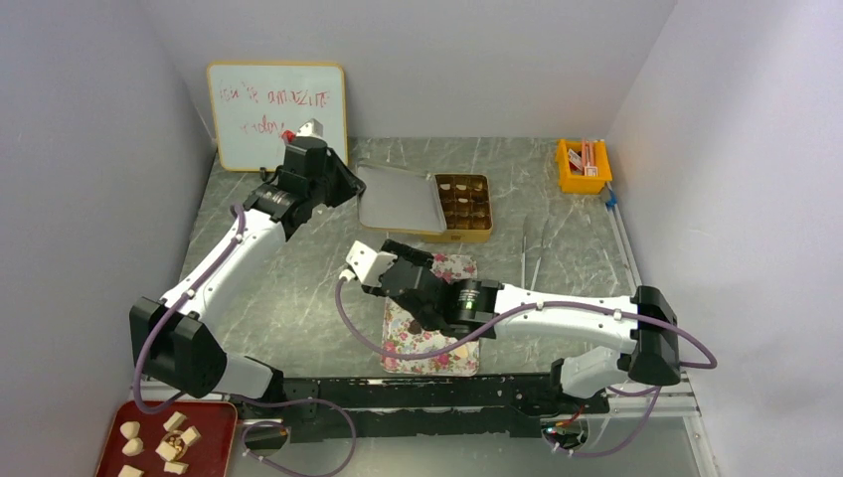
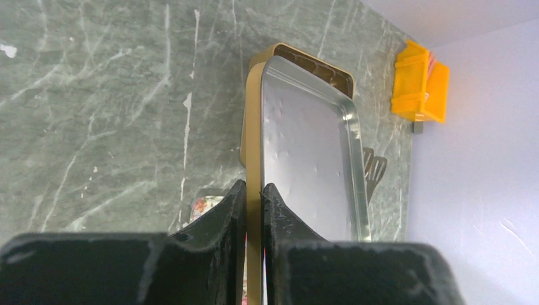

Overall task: Pack the chocolate
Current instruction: Pick up the box lid from the center of the board.

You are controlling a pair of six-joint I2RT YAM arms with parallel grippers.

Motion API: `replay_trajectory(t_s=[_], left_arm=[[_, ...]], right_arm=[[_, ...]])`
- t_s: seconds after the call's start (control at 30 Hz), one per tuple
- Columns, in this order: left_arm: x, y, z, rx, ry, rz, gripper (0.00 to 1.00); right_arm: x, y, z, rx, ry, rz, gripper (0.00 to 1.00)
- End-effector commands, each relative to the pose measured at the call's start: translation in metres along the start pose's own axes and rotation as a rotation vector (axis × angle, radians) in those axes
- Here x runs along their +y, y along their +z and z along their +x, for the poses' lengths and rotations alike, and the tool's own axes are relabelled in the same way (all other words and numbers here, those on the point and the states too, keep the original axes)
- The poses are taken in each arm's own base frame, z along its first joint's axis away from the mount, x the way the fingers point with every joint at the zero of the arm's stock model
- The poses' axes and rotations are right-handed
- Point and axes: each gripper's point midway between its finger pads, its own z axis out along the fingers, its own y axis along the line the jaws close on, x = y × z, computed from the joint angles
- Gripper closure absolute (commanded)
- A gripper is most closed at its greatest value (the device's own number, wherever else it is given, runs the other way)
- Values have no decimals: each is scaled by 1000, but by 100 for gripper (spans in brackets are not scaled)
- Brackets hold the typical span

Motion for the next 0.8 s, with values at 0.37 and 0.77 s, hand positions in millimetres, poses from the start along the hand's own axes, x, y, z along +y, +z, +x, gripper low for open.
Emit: replay_trajectory(t_s=[0.37, 0.77], left_arm=[[-22, -22, 12, 103, -44, 97, 95], [-32, -36, 14, 136, -39, 141, 95]], right_arm=[[-41, -1, -5, -40, -96, 340, 41], [-52, 23, -3, -37, -61, 360, 43]])
